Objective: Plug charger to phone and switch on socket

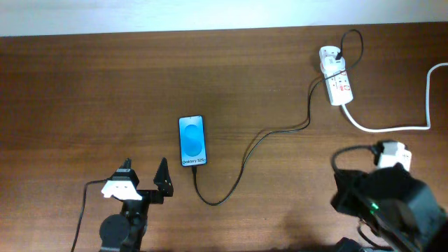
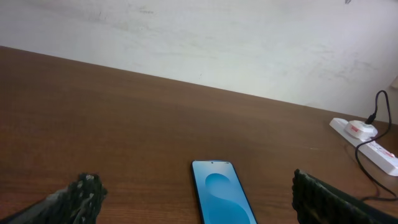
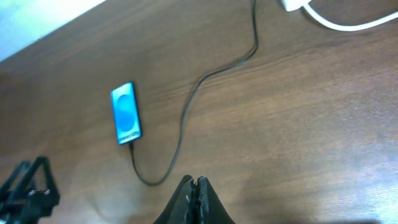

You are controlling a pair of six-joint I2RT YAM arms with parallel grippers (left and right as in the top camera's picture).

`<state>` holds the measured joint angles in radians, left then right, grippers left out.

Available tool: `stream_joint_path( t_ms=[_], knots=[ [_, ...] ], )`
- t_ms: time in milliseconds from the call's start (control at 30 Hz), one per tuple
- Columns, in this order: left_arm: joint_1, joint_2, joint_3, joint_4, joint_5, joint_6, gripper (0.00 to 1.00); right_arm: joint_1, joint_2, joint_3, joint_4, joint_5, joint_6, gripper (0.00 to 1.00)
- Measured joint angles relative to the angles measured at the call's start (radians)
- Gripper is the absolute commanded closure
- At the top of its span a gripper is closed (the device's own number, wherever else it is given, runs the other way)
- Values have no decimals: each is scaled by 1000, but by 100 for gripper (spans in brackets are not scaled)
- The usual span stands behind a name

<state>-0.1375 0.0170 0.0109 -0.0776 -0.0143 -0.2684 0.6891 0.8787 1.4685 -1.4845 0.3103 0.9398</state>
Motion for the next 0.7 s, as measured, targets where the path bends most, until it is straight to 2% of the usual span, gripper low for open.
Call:
stream_joint_path(
  t_ms=[133, 267, 400, 533, 700],
  knots=[
    [0, 0, 0, 0, 2, 0, 1, -143, 176, 103, 1, 5, -39, 96],
    [0, 2, 0, 0, 3, 0, 1, -419, 388, 262, 23, -76, -194, 96],
    [0, 3, 0, -1, 4, 0, 1, -687, 575, 287, 184, -323, -429, 96],
    [0, 3, 0, -1, 4, 0, 1, -842, 765, 288, 330, -481, -542, 96],
    [0, 3, 0, -1, 4, 0, 0, -946, 1011, 290, 455, -548, -644, 96]
  ],
)
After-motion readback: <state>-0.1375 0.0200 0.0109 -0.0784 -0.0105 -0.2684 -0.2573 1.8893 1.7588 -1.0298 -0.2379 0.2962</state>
